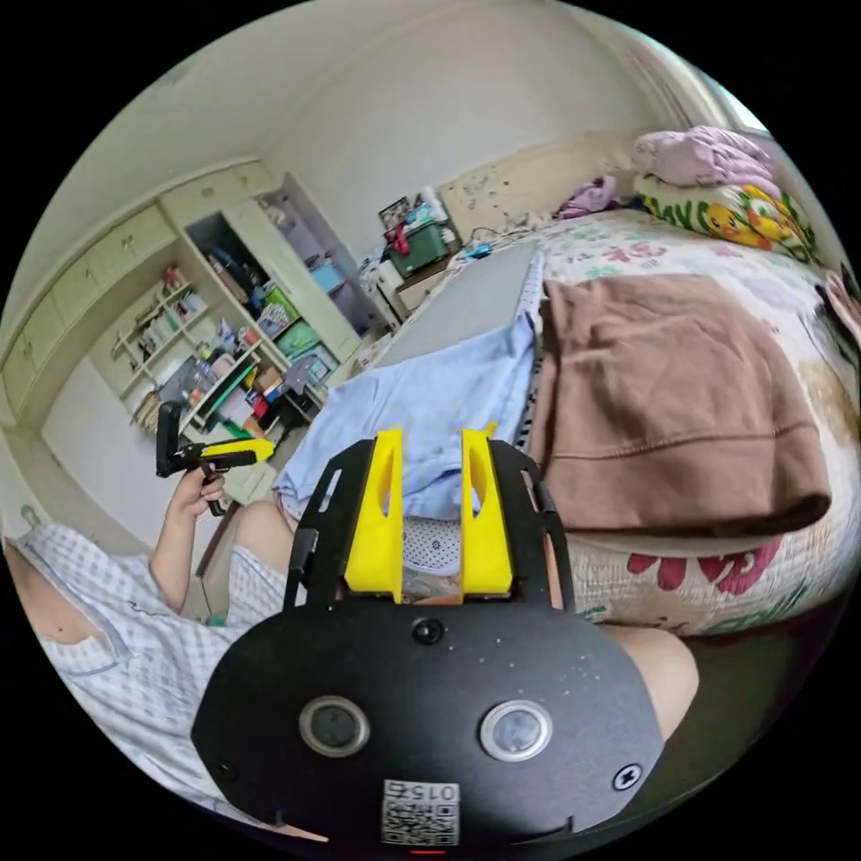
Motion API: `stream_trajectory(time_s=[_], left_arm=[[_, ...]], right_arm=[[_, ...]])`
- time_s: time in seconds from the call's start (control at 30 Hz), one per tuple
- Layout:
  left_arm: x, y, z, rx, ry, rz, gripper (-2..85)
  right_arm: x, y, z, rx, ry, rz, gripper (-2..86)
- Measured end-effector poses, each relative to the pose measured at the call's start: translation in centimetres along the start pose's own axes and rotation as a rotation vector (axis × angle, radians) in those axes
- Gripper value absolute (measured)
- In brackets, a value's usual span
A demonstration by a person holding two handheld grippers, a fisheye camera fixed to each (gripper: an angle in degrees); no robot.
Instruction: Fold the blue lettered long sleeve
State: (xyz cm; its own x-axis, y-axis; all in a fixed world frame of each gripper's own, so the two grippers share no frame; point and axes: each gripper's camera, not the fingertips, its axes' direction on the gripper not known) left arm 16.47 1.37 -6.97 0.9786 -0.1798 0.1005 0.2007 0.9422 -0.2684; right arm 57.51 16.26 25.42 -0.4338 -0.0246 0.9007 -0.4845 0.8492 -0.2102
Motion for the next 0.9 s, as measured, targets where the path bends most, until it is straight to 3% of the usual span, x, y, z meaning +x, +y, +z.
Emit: stream_trajectory(time_s=[0.13, 0.27, 0.47, 0.6, 0.73, 0.9], left_arm=[[1.8, -10.0, 4.1, -0.005, -0.073, 0.089, 13.9], [3.1, -19.9, 11.2, -0.031, -0.01, 0.092, 16.8], [5.1, -30.2, 22.5, -0.177, 0.048, 0.042, 16.9], [5.1, -32.9, 27.6, -0.262, 0.058, -0.018, 16.1], [4.3, -33.4, 29.4, -0.32, -0.069, -0.02, 8.6], [2.4, -33.5, 26.3, -0.231, -0.014, -0.027, 3.0]], right_arm=[[1.5, 0.2, 2.7, -0.04, 0.04, 0.045, 13.4], [2.1, 0.6, 3.6, -0.018, 0.03, 0.025, 13.3], [4.1, 1.1, 3.2, 0.015, 0.018, 0.028, 6.7], [5.1, 1.4, 3.1, 0.0, -0.039, 0.019, 3.0], [6.0, 2.6, 2.2, 0.033, -0.049, 0.017, 1.6], [6.0, 4.9, 0.5, 0.087, 0.017, -0.027, 1.0]])
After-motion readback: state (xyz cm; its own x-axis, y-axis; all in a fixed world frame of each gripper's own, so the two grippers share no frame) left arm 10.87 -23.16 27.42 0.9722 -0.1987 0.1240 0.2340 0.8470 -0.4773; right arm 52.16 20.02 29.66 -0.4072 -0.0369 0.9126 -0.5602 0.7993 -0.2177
